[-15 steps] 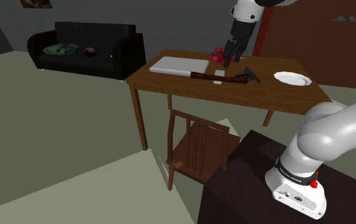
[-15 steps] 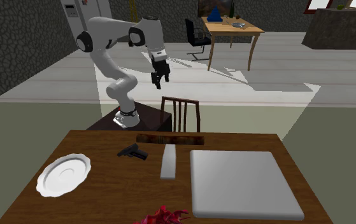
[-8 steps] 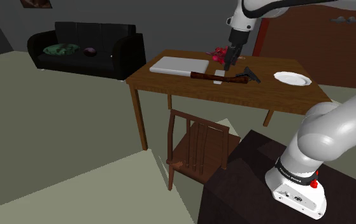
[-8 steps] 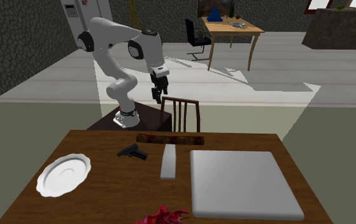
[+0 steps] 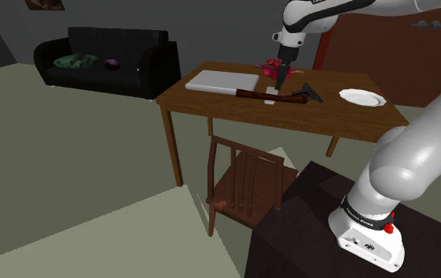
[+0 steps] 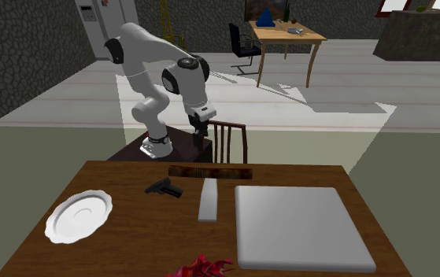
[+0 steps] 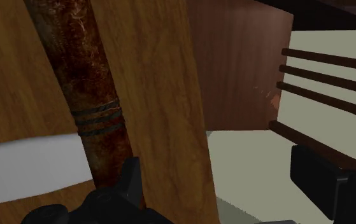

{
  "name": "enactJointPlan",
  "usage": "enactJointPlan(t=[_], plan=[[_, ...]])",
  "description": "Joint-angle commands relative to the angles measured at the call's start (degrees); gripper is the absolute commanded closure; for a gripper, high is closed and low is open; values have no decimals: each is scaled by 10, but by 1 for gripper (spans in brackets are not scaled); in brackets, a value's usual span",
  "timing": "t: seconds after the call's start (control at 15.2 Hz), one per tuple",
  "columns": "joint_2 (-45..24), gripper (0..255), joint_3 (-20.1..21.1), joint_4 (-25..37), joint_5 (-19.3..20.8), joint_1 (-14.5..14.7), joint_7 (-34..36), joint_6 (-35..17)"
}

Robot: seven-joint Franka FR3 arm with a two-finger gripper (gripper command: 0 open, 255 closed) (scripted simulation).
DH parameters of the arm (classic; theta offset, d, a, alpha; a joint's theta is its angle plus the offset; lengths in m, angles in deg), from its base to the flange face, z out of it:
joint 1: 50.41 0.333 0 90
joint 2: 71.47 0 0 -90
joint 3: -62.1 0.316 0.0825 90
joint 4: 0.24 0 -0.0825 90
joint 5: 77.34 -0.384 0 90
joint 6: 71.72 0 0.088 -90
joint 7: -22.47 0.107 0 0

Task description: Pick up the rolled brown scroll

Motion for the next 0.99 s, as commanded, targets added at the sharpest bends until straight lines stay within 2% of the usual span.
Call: enactJointPlan(t=[0.0,0.4,0.92], plan=[[-51,0,-20,27,-18,5,-52,-14],[-203,0,-55,136,-90,-7,-200,-18],[-221,0,-52,97,-104,-10,-213,-72]])
